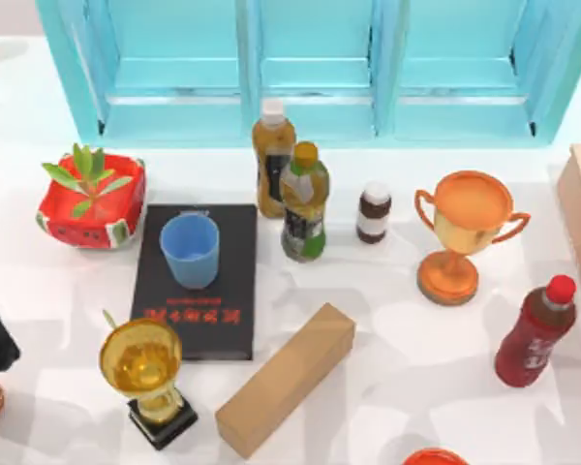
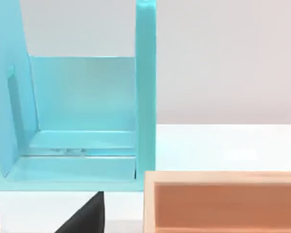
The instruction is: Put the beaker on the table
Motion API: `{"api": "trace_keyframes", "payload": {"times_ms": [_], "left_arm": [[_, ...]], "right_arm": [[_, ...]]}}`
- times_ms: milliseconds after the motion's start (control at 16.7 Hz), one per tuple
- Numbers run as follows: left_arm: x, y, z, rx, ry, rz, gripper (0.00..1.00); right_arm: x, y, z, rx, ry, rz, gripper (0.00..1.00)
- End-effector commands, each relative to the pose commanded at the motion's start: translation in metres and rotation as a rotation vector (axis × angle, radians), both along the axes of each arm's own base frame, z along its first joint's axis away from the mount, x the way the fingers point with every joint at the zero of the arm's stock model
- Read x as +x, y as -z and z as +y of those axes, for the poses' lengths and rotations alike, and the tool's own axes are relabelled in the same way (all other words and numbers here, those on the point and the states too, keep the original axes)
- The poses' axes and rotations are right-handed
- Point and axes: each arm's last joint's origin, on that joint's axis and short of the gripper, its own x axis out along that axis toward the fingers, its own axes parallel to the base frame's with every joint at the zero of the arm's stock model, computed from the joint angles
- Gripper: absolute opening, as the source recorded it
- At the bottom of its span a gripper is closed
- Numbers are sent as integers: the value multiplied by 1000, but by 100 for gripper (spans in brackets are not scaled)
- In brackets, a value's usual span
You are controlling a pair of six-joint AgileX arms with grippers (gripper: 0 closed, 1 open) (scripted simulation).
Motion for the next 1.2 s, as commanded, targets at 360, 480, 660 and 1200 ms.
{"api": "trace_keyframes", "payload": {"times_ms": [360, 480, 660, 1200], "left_arm": [[1, -17, -2, -27, 11, 81, 100], [5, -36, -5, -52, 37, 167, 100], [21, -76, -13, -93, 80, 340, 100], [140, -153, -82, -122, 160, 994, 100]], "right_arm": [[0, 0, 0, 0, 0, 0, 100], [0, 0, 0, 0, 0, 0, 100], [0, 0, 0, 0, 0, 0, 100], [0, 0, 0, 0, 0, 0, 100]]}}
